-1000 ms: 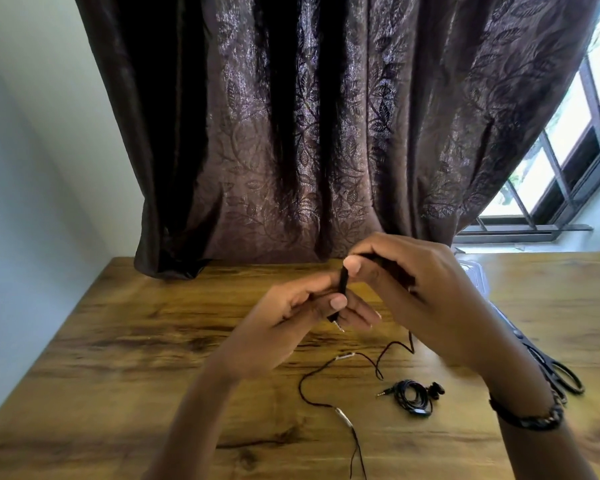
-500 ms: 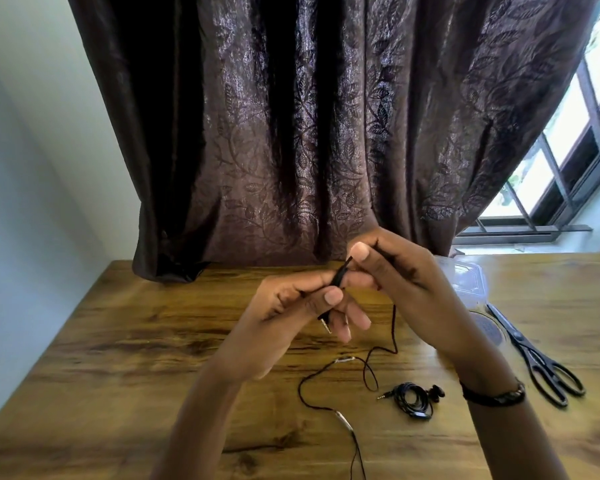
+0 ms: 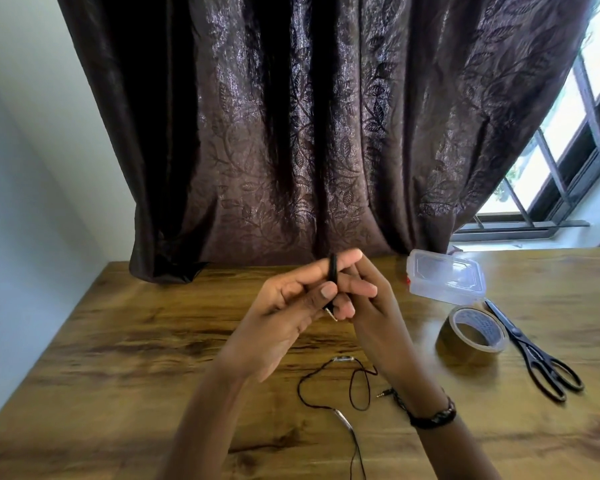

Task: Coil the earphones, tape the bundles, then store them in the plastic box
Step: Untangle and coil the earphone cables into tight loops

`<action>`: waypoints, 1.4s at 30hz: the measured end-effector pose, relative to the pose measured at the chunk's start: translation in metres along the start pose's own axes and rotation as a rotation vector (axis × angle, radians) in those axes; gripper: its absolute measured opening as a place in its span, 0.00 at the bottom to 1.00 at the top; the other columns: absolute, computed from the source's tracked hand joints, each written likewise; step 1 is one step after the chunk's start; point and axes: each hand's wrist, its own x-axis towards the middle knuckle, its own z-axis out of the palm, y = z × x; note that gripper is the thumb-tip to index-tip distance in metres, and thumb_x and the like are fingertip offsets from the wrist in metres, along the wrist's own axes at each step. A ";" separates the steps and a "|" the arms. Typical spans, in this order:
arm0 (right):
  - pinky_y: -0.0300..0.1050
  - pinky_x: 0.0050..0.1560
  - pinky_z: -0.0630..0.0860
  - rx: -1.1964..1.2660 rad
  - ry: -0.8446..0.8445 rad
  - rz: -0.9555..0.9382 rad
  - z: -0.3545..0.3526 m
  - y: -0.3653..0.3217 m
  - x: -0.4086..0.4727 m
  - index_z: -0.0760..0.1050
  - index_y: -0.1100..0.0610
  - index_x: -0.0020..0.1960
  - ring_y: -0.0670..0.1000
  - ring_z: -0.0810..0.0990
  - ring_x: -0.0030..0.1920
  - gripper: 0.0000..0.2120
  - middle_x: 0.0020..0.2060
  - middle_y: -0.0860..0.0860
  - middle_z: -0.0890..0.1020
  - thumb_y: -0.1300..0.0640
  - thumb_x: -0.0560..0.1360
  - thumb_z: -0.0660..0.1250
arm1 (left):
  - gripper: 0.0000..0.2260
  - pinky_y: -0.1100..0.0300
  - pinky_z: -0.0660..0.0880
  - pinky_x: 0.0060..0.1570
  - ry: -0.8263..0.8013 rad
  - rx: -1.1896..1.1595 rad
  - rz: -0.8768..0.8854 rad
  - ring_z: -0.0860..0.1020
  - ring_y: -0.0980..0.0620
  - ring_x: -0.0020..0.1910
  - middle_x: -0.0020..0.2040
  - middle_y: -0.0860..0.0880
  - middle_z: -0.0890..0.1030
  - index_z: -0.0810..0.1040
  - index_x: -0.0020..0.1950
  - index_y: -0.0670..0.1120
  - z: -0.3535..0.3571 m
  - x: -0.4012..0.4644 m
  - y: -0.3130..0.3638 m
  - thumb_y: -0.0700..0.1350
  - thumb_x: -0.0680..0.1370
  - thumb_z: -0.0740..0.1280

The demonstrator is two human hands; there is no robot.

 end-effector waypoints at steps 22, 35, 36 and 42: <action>0.49 0.24 0.65 -0.576 0.090 -0.193 0.009 -0.009 -0.014 0.69 0.51 0.47 0.51 0.67 0.25 0.06 0.27 0.49 0.71 0.56 0.82 0.56 | 0.20 0.60 0.75 0.53 0.001 -0.751 -0.005 0.78 0.51 0.47 0.53 0.40 0.76 0.54 0.73 0.29 -0.014 0.003 -0.010 0.30 0.81 0.50; 0.35 0.24 0.59 -0.620 0.061 -0.118 0.016 -0.008 -0.030 0.67 0.50 0.44 0.44 0.63 0.23 0.09 0.25 0.42 0.66 0.55 0.83 0.56 | 0.19 0.63 0.77 0.47 0.200 -0.290 0.014 0.77 0.58 0.41 0.48 0.50 0.81 0.68 0.69 0.39 -0.009 -0.002 -0.006 0.39 0.79 0.61; 0.35 0.24 0.59 -0.636 0.048 -0.096 0.015 -0.009 -0.031 0.69 0.51 0.45 0.44 0.63 0.23 0.09 0.25 0.42 0.67 0.56 0.83 0.57 | 0.18 0.63 0.77 0.47 0.219 -0.199 0.022 0.77 0.59 0.43 0.49 0.50 0.82 0.69 0.69 0.41 -0.008 -0.003 -0.007 0.39 0.79 0.59; 0.35 0.24 0.61 -0.861 -0.090 -0.072 0.005 -0.026 -0.036 0.71 0.49 0.46 0.47 0.67 0.24 0.08 0.25 0.42 0.68 0.51 0.82 0.57 | 0.21 0.65 0.74 0.54 0.190 0.229 0.083 0.80 0.54 0.57 0.58 0.49 0.82 0.61 0.74 0.42 -0.004 -0.004 0.000 0.37 0.80 0.56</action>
